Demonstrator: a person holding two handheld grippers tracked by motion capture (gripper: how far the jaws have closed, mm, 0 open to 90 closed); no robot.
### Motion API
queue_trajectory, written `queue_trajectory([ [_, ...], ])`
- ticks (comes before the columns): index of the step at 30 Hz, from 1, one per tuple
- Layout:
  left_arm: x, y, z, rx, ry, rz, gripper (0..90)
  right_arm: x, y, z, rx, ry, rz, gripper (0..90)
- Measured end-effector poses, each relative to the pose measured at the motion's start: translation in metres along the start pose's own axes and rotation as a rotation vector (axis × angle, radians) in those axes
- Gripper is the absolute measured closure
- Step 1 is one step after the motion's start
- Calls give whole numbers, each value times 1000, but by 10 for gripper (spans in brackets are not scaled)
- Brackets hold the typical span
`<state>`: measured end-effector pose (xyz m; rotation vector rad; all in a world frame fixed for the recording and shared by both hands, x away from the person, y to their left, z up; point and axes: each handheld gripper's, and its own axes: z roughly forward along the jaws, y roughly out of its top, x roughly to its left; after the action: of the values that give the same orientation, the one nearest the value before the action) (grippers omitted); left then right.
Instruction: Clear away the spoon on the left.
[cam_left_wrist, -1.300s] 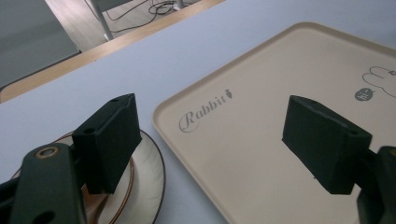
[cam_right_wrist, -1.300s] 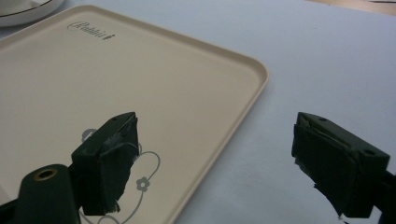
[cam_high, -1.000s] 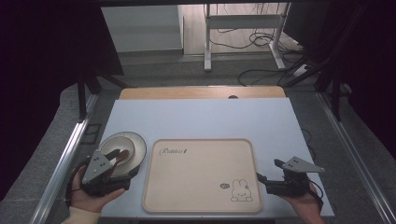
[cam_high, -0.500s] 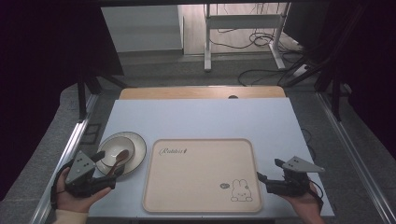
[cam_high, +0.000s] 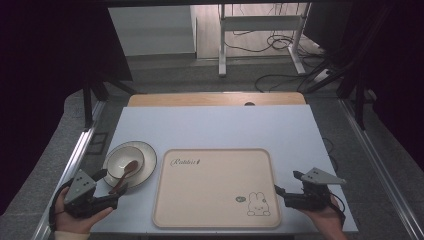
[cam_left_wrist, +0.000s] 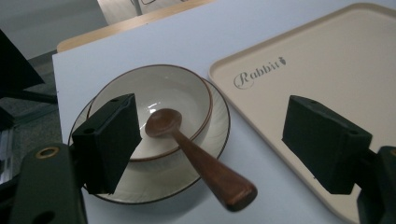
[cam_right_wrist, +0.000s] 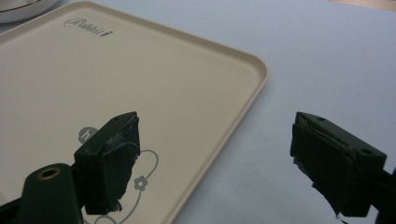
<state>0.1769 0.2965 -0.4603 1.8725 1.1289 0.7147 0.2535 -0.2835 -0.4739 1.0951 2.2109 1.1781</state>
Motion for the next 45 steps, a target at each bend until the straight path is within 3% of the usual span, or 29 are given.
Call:
queue_trajectory([
  [7,3,-16,5,47,13,5,158,1,0,1,5,1,0,162],
  [16,5,-23,11,73,25,18,180,1,0,2,10,3,-1,162],
  [32,0,-24,18,94,74,83,495,2,-1,2,14,1,-7,165],
  [45,1,-26,18,110,108,88,675,2,-1,3,17,-1,-13,166],
])
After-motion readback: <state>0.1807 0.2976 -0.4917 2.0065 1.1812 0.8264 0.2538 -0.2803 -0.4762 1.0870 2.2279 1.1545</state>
